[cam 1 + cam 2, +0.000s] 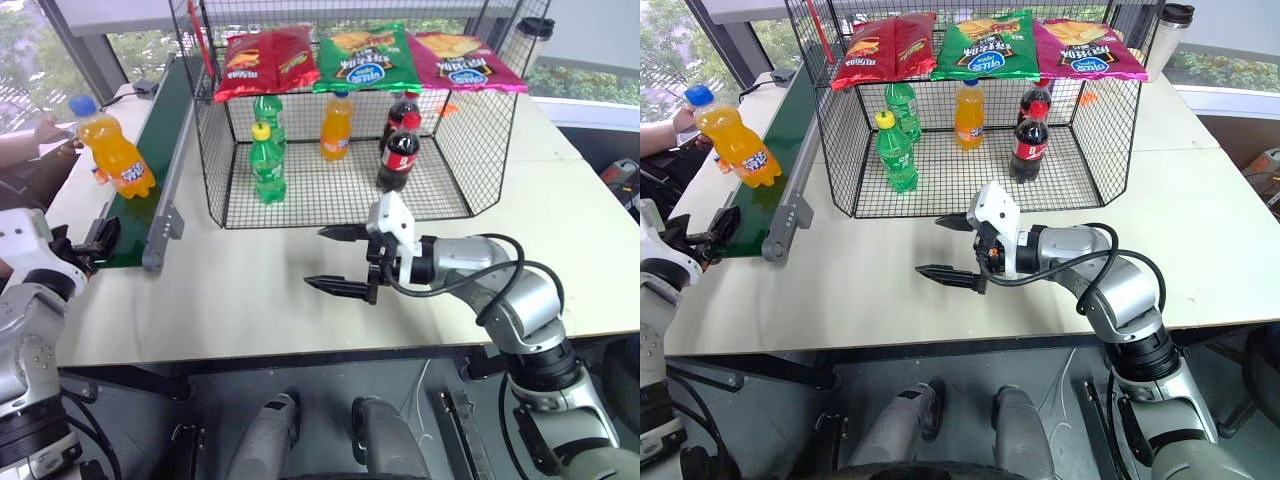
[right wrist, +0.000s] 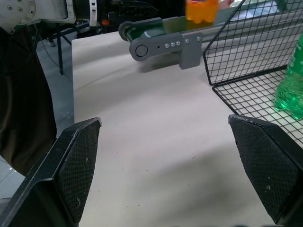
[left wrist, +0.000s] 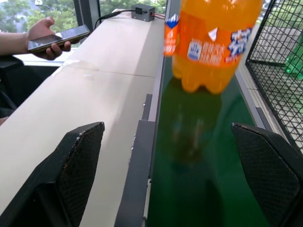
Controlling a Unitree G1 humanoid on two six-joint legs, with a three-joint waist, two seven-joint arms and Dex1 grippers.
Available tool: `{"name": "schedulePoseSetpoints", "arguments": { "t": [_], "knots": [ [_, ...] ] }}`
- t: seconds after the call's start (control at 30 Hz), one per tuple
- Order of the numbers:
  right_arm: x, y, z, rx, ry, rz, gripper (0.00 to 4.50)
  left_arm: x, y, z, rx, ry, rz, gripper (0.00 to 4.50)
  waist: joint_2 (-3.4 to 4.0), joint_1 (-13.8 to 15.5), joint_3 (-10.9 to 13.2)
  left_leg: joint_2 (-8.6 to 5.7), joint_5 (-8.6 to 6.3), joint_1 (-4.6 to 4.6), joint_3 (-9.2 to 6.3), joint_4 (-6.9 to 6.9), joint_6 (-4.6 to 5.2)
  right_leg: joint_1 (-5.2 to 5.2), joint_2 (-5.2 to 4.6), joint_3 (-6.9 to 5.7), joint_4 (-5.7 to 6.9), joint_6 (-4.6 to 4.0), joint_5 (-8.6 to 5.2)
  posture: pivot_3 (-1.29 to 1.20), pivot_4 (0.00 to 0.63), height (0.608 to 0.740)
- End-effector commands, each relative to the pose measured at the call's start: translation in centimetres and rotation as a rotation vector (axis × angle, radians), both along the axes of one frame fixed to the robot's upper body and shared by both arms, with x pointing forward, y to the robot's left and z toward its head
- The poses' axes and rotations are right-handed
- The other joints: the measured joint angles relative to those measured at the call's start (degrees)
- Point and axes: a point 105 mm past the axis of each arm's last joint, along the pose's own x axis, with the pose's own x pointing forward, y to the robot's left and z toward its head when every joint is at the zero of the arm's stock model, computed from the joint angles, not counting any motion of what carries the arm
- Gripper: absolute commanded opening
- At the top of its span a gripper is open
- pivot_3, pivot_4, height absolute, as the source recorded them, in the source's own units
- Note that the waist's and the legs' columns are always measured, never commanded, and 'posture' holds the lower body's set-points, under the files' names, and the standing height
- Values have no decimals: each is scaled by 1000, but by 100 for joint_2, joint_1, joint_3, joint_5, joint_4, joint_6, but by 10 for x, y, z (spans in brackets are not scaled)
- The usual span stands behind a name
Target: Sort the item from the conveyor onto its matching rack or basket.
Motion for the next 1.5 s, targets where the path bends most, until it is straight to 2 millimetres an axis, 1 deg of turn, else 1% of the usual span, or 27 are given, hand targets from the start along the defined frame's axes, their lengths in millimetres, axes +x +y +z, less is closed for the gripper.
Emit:
{"name": "schedulePoseSetpoints", "arguments": {
  "t": [0.03, 0.13, 0.3, 0.47, 0.57, 0.6, 0.63, 0.73, 0.77, 0.87, 0.93, 0.97, 1.03, 1.1, 1.27, 1.5],
  "knots": [
    [-3, 1, 10, 5, -54, 9, 4458, 4, -6, 13, 49, -42, -50, 4500, 0, -4, 0, 0, 0, 0, 0, 0, 0, 0, 0, 0, 0, 0, 0, 0, 150, 739],
    [-4, 1, 10, 4, -53, 11, 4458, 7, -14, 12, 65, -36, -101, 4500, 0, -5, 0, 0, 0, 0, 1, -1, 0, -1, 0, 0, 0, 0, 1, 0, 150, 739],
    [-4, 0, 10, 1, -54, 10, 4458, 12, -13, 13, 80, -38, -94, 4500, 0, -4, 0, 0, 0, 0, 0, -1, 0, -1, 1, 0, 0, 0, 1, 0, 150, 739],
    [-2, -1, 8, -4, -54, 0, 4458, 15, -19, 13, 102, -52, -116, 4500, 0, -5, 0, 0, 0, 0, 1, -1, 0, -1, 0, 0, -1, 0, 1, 0, 150, 739],
    [-1, -2, 7, -6, -54, -7, 4500, 13, -24, 15, 83, -83, -158, 3695, 0, -4, 0, 0, 0, 0, 1, -1, 1, -1, 0, -1, -1, 0, 1, 0, 150, 739],
    [-1, -2, 7, -7, -54, -9, 4500, 12, -26, 18, 70, -96, -174, 3199, 0, -3, 0, 0, 0, 0, 1, -1, 0, -1, 0, -1, -1, 0, 1, 0, 150, 739],
    [-1, -2, 7, -8, -53, -10, 4500, 11, -28, 20, 60, -105, -188, 3027, 0, 0, 0, 0, 0, 0, 0, -1, 1, -1, 0, -1, -1, 0, 1, 0, 150, 739],
    [-1, -3, 6, -11, -54, -11, 4500, 12, -31, 31, 57, -122, -208, 3021, -1, 4, 0, 0, 0, -2, -1, -1, 1, 0, 0, -1, -1, 0, 1, 0, 150, 739],
    [-2, -3, 6, -11, -54, -10, 4500, 12, -36, 34, 59, -129, -236, 3021, -1, 0, 0, 0, 0, -2, -1, 0, 1, 0, 0, -1, -2, 0, 1, 0, 150, 739],
    [-2, -2, 10, -2, -58, -7, 4500, 13, -56, 45, 61, -144, -338, 3021, -1, 0, 0, 0, 0, -4, -1, -1, 1, -2, 0, -1, -3, 0, 1, 0, 150, 739],
    [-1, -1, 12, 6, -60, -5, 4500, 13, -76, 48, 73, -135, -444, 3021, -3, 5, 1, 0, 0, -5, -3, -1, 1, -2, 1, -3, -4, 0, 1, 0, 150, 739],
    [-1, 0, 14, 14, -60, -7, 4500, 12, -94, 46, 94, -109, -540, 3021, -2, 5, 1, -1, 0, -6, -3, -1, 1, -2, 1, -3, -5, 0, 1, 0, 150, 739],
    [1, 2, 19, 36, -58, -9, 4500, 9, -123, 41, 134, -60, -702, 3021, -2, -2, 1, -1, 0, -6, -2, -1, 1, 0, 0, -3, -9, 0, 1, 0, 150, 739],
    [1, 3, 23, 51, -57, -10, 4500, 7, -140, 36, 158, -26, -804, 3021, -1, -7, 2, -2, 0, -5, 1, -1, 1, 0, 0, -2, -10, 0, 1, 0, 150, 739],
    [10, -1, 25, 41, -80, -58, 4500, 1, -193, 17, 230, 26, -1074, 3021, 0, -19, 2, 0, -1, -5, 2, -6, 2, -4, 1, -2, -10, -1, 1, 0, 150, 739],
    [7, -3, 25, 40, -73, -61, 4500, -9, -244, -3, 287, 26, -1310, 3021, 0, -7, 2, 0, -2, -6, 3, -6, 4, -3, 1, -2, -14, 0, 1, 0, 150, 739]
  ]
}}
